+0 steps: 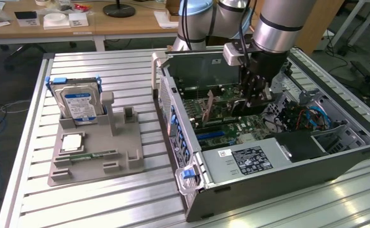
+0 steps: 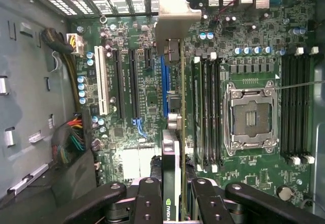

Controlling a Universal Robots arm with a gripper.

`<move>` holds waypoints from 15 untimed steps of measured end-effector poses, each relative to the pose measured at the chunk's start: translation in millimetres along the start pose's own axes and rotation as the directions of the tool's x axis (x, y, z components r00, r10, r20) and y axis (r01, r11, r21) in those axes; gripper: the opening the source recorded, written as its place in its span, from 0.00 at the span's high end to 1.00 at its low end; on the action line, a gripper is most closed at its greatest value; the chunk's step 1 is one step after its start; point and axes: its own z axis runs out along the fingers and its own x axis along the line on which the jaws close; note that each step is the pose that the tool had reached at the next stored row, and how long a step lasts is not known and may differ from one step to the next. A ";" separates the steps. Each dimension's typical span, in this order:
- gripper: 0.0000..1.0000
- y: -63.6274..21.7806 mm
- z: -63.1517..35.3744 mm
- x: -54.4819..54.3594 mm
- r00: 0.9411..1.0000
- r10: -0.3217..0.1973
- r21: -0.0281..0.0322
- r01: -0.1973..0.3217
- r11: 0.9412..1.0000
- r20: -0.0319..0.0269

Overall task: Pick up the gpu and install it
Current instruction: 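Insert the gpu into the slot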

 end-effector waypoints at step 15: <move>0.73 3.4 8.8 0.6 1.000 0.000 0.000 0.000 1.000 0.001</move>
